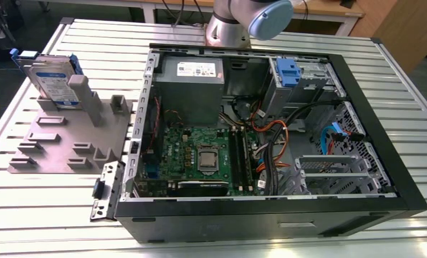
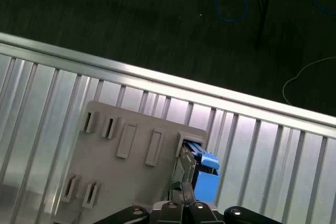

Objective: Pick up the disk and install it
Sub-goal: 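Pick up the disk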

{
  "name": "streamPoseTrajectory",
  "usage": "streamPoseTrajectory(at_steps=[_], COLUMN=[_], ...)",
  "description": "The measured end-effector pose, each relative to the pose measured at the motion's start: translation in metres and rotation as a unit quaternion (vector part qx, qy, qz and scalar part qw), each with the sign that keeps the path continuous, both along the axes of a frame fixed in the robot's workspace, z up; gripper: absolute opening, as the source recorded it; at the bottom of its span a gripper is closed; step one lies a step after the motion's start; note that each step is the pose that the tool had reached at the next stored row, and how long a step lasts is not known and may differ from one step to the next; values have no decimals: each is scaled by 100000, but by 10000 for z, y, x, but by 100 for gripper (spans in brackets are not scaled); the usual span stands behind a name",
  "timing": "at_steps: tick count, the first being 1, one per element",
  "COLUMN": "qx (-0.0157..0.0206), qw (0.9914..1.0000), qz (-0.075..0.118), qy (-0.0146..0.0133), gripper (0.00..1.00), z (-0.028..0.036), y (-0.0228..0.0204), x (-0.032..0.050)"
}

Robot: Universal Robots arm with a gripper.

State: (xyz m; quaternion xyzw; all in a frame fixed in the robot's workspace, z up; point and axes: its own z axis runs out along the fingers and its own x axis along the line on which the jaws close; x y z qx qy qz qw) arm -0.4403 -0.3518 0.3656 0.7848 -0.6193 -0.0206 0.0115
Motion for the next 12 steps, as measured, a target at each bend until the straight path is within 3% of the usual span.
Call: streamPoseTrajectory(at_steps=[1,8,10,12], qx=[1,-2,2,1], qw=[100000,100000,100000,100000], qz=[-3,0,0,-1], qy=[-46,-51,-82,-81], gripper=[11,11,11,11], z=[0,0,0,0], y=[54,62,94,95], x=[0,0,0,0])
